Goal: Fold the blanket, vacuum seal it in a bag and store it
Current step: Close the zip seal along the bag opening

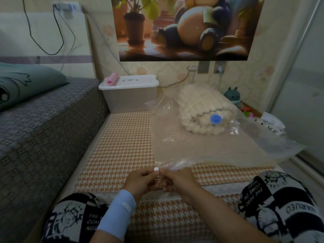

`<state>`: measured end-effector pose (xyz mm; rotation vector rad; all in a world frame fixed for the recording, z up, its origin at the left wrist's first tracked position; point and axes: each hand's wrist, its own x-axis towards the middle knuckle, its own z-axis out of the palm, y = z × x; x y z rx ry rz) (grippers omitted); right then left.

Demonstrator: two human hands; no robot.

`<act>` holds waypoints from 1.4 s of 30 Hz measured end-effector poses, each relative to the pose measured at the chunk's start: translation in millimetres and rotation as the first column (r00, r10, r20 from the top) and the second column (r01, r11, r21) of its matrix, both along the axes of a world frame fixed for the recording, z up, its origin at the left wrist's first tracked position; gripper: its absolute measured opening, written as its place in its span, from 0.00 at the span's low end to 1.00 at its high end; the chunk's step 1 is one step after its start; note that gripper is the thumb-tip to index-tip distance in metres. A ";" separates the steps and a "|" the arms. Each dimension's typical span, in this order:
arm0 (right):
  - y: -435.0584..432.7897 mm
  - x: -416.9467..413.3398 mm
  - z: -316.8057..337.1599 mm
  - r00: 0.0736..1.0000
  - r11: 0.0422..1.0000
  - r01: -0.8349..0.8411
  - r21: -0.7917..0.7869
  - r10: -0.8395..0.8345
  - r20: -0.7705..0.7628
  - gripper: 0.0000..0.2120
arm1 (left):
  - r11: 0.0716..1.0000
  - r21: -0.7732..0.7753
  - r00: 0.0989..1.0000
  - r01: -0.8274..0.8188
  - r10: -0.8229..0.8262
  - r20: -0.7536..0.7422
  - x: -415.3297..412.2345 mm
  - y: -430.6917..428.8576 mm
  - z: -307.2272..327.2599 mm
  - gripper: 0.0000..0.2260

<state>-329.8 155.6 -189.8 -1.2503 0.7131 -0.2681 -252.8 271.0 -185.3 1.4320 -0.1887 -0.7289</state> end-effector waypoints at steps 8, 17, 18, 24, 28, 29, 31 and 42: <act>0.1 6.4 -5.0 0.992 0.991 0.127 -0.051 -0.125 0.031 0.15 | 0.999 0.002 0.998 -0.050 0.050 -0.043 -5.0 -5.7 -0.8 0.03; -0.6 3.6 -11.1 0.995 0.984 0.103 -0.145 -0.104 -0.001 0.15 | 0.997 0.053 0.998 -0.061 0.061 0.006 -5.7 -6.5 -2.6 0.04; -0.3 3.8 -13.1 0.995 0.985 0.100 -0.141 -0.102 -0.008 0.16 | 0.997 0.054 0.998 -0.061 0.060 0.012 -5.6 -6.2 -3.6 0.04; -1.5 7.8 -16.0 0.994 0.985 0.112 -0.128 -0.114 -0.006 0.15 | 0.998 0.022 0.998 -0.062 0.062 0.019 -5.8 -8.5 -2.2 0.04; -1.4 8.7 -12.8 0.986 0.975 0.166 -0.147 -0.166 0.010 0.16 | 0.994 0.023 0.994 -0.108 0.108 0.012 -2.4 -9.4 -3.8 0.03; -2.1 8.5 -11.8 0.986 0.974 0.167 -0.153 -0.167 0.012 0.16 | 0.994 0.020 0.994 -0.110 0.109 0.011 -2.1 -9.2 -4.1 0.02; -1.0 7.4 -10.6 0.992 0.982 0.124 -0.143 -0.123 0.012 0.17 | 0.995 0.020 0.995 -0.094 0.094 0.017 -2.3 -8.8 -4.2 0.03; 3.7 0.4 -7.2 0.996 0.990 0.089 -0.105 -0.092 -0.020 0.13 | 0.997 0.046 0.998 -0.058 0.058 -0.003 -3.1 -8.6 -9.0 0.04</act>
